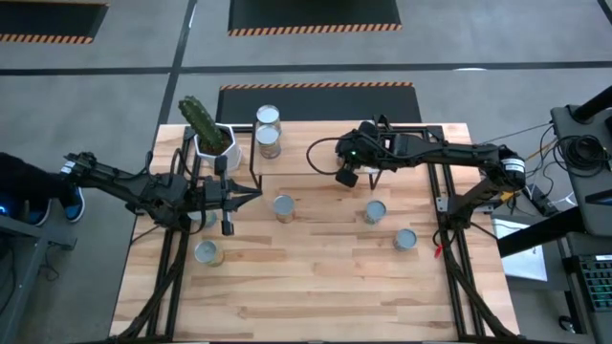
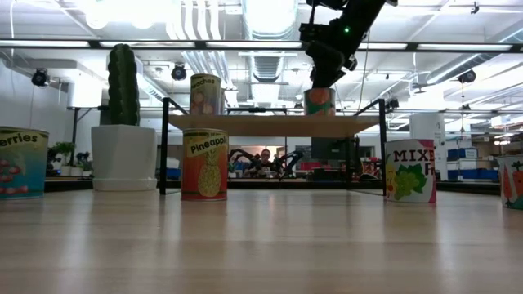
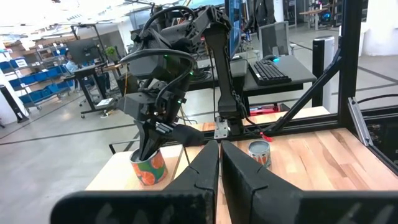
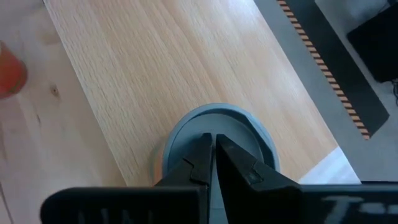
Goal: Pick and place cans onto a shelf
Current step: Put the small canned oranges on the shelf
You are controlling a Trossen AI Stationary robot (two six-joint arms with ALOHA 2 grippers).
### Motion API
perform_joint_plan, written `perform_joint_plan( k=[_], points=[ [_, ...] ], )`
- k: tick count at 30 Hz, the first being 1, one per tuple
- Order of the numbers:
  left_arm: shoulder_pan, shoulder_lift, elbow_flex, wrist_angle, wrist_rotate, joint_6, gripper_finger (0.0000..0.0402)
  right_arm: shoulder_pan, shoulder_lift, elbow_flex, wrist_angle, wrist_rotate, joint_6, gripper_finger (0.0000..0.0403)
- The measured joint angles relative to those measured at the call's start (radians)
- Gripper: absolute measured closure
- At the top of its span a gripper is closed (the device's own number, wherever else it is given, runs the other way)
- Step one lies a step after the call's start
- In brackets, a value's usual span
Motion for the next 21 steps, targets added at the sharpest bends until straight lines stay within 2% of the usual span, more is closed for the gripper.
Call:
perform_joint_plan(
  k=[11,21],
  points=[
    [0.000,0.000,0.000,0.000,0.000,0.000,0.0402,0.000,-0.038,-0.003,-0.017,-0.009,0.007,0.0390],
    [0.001,0.000,0.000,0.000,0.000,0.000,0.0402,0.007,-0.127,-0.003,0.036,-0.005,-0.012,0.0390]
  ],
)
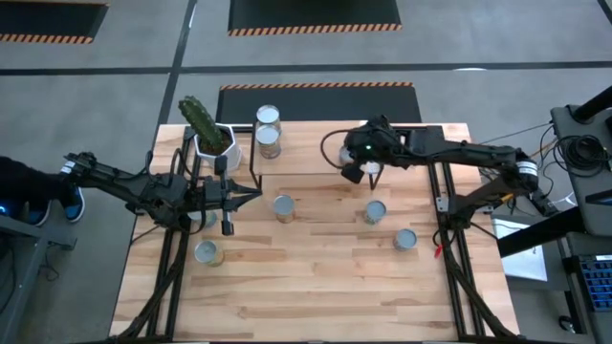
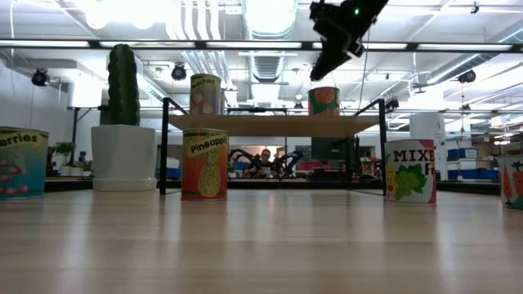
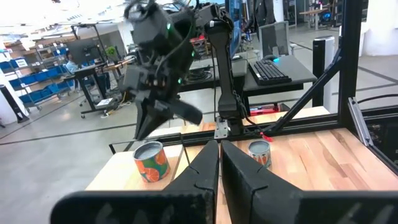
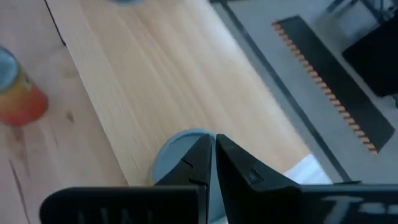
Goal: Pick and place cans onto a shelf
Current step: Put the small canned oranges on the shelf
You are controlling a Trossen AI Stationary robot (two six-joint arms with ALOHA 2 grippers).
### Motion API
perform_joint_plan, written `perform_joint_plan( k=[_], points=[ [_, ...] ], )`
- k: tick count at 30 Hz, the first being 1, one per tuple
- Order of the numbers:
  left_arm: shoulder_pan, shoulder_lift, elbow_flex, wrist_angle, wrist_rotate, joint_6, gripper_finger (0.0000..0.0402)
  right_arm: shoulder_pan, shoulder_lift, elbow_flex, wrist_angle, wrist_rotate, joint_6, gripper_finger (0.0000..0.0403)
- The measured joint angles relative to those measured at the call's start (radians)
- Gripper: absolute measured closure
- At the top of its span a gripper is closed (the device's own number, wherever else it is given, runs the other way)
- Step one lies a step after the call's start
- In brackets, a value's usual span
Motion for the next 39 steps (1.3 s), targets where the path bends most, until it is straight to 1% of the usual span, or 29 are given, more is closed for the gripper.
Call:
perform_joint_plan(
  k=[6,12,14,17,19,21,23,25,32,35,39],
  points=[
    [0.000,0.000,0.000,0.000,0.000,-0.018,0.0402,0.049,-0.094,-0.004,0.009,0.001,0.000,0.0390],
    [0.000,0.017,0.000,0.025,0.000,-0.112,0.0402,0.112,-0.194,-0.051,-0.020,0.000,0.054,0.0390],
    [0.000,0.052,0.000,0.067,0.000,-0.123,0.0402,0.118,-0.222,-0.084,-0.019,-0.002,0.065,0.0390],
    [0.000,0.133,0.000,0.173,0.000,-0.114,0.0402,0.116,-0.259,-0.140,-0.019,0.003,0.076,0.0390],
    [0.002,0.198,0.001,0.258,0.001,-0.087,0.0402,0.099,-0.280,-0.178,-0.014,0.002,0.080,0.0390],
    [0.008,0.264,0.019,0.286,0.002,-0.049,0.0402,0.078,-0.296,-0.212,-0.011,0.002,0.080,0.0390],
    [0.023,0.327,0.063,0.277,0.003,-0.041,0.0402,0.049,-0.308,-0.239,-0.004,0.002,0.079,0.0390],
    [0.042,0.391,0.126,0.235,0.003,-0.041,0.0402,0.013,-0.313,-0.256,-0.003,-0.013,0.068,0.0390],
    [0.123,0.626,0.371,0.007,0.003,-0.042,0.0402,-0.130,-0.304,-0.297,0.112,-0.214,-0.012,0.0394],
    [0.159,0.727,0.460,-0.052,0.002,-0.046,0.0402,-0.188,-0.296,-0.306,0.144,-0.258,-0.054,0.0394],
    [0.203,0.846,0.549,-0.076,0.002,-0.049,0.0402,-0.254,-0.271,-0.308,0.183,-0.333,-0.097,0.0394]
  ],
)
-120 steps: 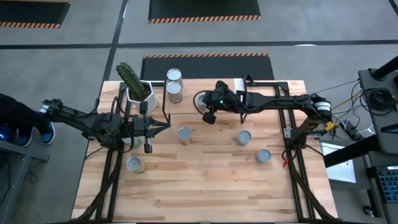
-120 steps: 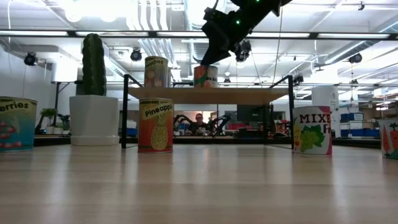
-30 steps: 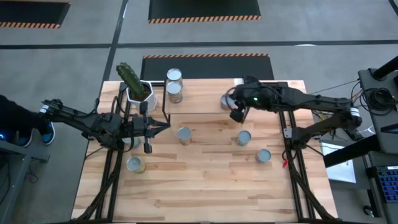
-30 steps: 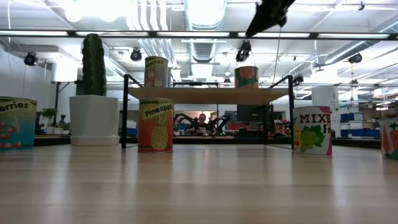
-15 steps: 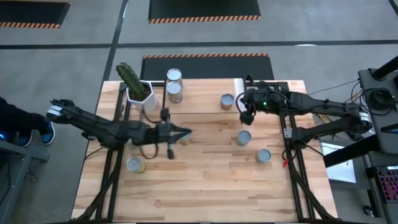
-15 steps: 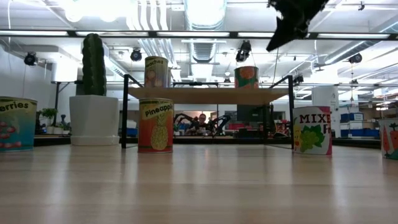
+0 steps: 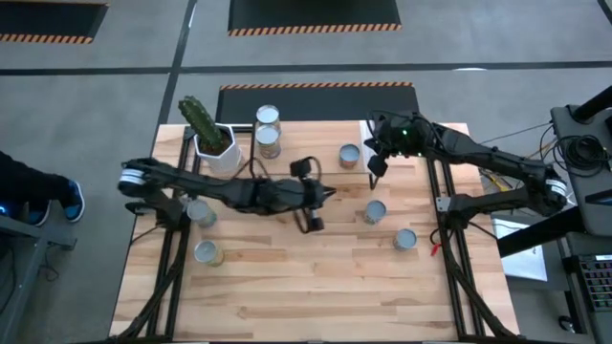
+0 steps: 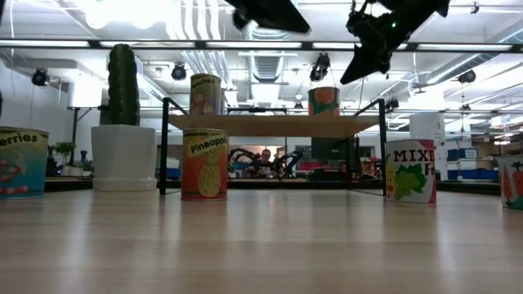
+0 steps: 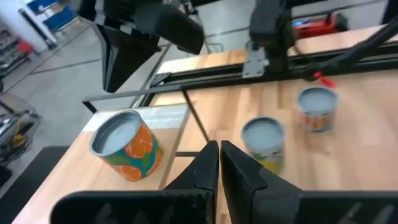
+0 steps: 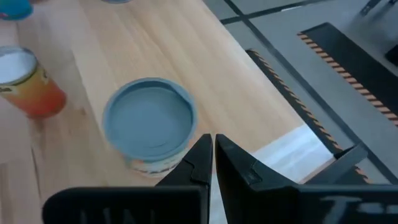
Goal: Pick and place cans onto a shelf
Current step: Put the small canned oranges on the shelf
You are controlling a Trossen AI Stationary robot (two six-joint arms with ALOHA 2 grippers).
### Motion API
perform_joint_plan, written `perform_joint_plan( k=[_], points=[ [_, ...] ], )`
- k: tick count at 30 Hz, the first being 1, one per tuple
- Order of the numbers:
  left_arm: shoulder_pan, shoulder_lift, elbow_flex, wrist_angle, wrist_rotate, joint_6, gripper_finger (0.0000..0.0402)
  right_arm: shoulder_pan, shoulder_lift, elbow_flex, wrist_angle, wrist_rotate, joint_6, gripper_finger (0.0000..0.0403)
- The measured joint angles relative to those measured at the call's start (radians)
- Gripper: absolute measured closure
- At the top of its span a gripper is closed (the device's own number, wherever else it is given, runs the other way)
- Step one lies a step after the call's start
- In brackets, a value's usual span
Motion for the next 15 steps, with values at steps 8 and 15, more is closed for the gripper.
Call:
perform_joint_plan(
  k=[8,15],
  points=[
    [0.084,0.148,0.084,0.008,-0.001,-0.004,0.0402,-0.099,0.072,0.000,0.028,-0.103,-0.075,0.0394],
    [0.130,0.209,0.110,0.042,0.002,-0.012,0.0402,-0.145,0.136,0.000,0.060,-0.191,-0.112,0.0394]
  ],
)
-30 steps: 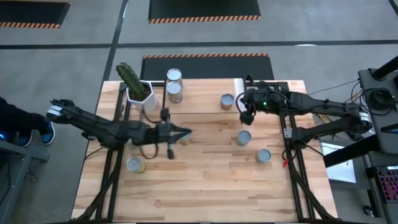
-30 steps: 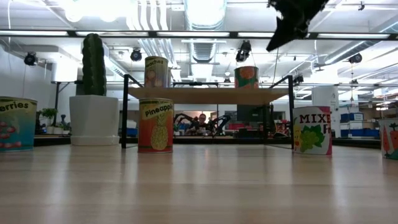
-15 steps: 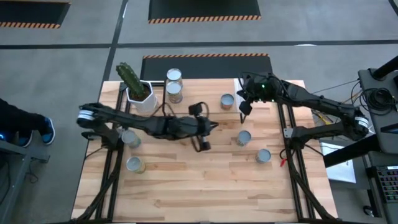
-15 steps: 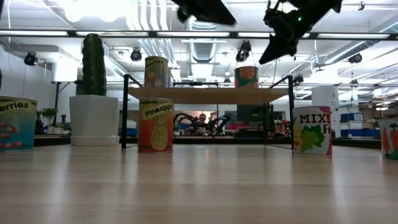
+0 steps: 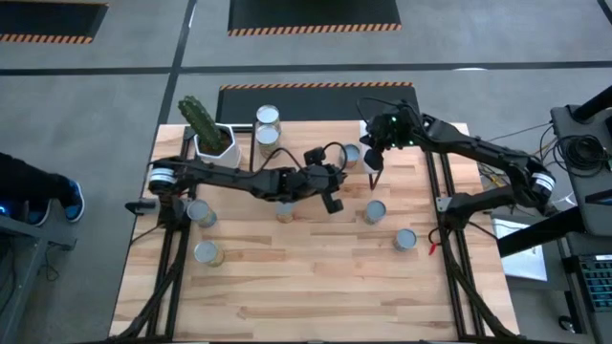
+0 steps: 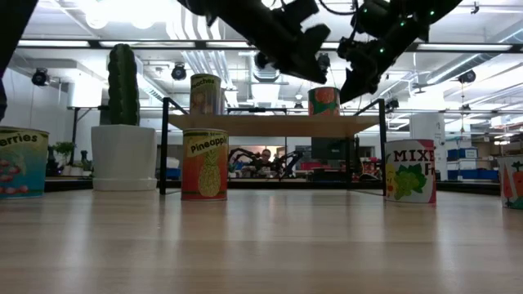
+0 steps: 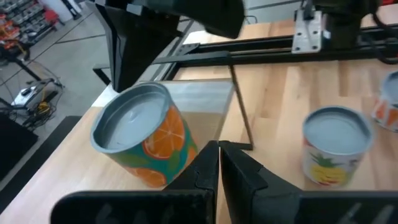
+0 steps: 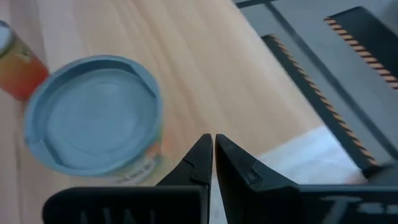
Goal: Pick and place cans onto a shelf
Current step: Put the small canned oranges on the shelf
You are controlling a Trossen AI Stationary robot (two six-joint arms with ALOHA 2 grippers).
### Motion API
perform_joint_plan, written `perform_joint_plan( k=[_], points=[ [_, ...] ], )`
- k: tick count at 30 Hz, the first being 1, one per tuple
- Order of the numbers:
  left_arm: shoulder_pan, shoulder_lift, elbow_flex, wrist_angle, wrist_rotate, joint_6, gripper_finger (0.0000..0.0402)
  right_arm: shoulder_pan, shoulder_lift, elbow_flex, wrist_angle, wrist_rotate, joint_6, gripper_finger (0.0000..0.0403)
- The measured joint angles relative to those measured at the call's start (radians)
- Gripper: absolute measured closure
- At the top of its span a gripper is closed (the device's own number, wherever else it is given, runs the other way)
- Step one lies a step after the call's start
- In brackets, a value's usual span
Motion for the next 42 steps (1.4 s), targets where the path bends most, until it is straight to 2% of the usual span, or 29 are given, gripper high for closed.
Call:
perform_joint_plan(
  k=[12,19,27,37,42],
  points=[
    [0.055,0.023,0.010,0.011,0.004,-0.006,0.0402,0.000,-0.011,0.000,-0.007,-0.106,0.002,0.0394],
    [0.069,0.023,0.010,0.011,0.004,-0.018,0.0402,0.000,-0.039,0.000,-0.061,-0.119,0.003,0.0394],
    [0.078,0.023,0.010,-0.001,0.000,-0.057,0.0402,0.001,-0.047,0.000,-0.083,-0.207,0.014,0.0394],
    [0.080,0.022,0.010,-0.025,-0.011,-0.059,0.0402,0.005,-0.067,0.000,-0.177,-0.218,0.020,0.0394],
    [0.082,0.016,0.010,-0.030,-0.050,-0.054,0.0402,0.007,-0.089,0.000,-0.164,-0.193,0.027,0.0394]
  ],
)
